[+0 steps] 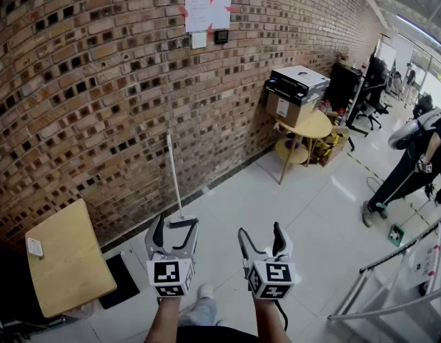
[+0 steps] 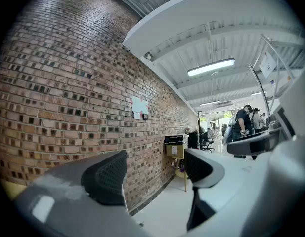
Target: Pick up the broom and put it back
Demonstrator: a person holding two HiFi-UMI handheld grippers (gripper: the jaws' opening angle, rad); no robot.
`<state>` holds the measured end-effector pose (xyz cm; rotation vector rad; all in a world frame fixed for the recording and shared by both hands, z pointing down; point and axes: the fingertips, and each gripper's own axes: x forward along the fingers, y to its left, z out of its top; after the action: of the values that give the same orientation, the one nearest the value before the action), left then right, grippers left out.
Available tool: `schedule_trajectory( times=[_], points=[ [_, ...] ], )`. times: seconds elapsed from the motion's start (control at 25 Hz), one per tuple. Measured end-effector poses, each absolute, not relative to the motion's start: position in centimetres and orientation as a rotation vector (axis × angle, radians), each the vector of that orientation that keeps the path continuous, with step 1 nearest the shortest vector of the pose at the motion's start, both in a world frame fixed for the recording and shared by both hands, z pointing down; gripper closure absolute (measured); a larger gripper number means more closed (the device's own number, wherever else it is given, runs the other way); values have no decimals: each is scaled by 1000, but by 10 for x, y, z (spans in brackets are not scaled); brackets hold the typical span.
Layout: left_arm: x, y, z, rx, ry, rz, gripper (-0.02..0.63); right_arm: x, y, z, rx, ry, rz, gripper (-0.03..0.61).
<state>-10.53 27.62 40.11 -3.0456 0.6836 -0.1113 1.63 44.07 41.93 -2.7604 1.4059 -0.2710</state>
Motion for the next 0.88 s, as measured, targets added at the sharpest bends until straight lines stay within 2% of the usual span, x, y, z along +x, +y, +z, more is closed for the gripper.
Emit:
schedule_trajectory(
  times=[0.36, 0.56, 0.88],
  points=[
    [-46, 143, 392, -3049, 733, -48, 244, 65, 277, 417, -2716, 1573, -231, 164],
    [-39, 68, 396, -3046, 857, -50, 261, 86, 208, 411, -2708, 1661, -228, 164],
    [-30, 6, 404, -2981, 1044, -70, 261, 117, 114, 423, -2565, 1883, -254, 164]
  ],
)
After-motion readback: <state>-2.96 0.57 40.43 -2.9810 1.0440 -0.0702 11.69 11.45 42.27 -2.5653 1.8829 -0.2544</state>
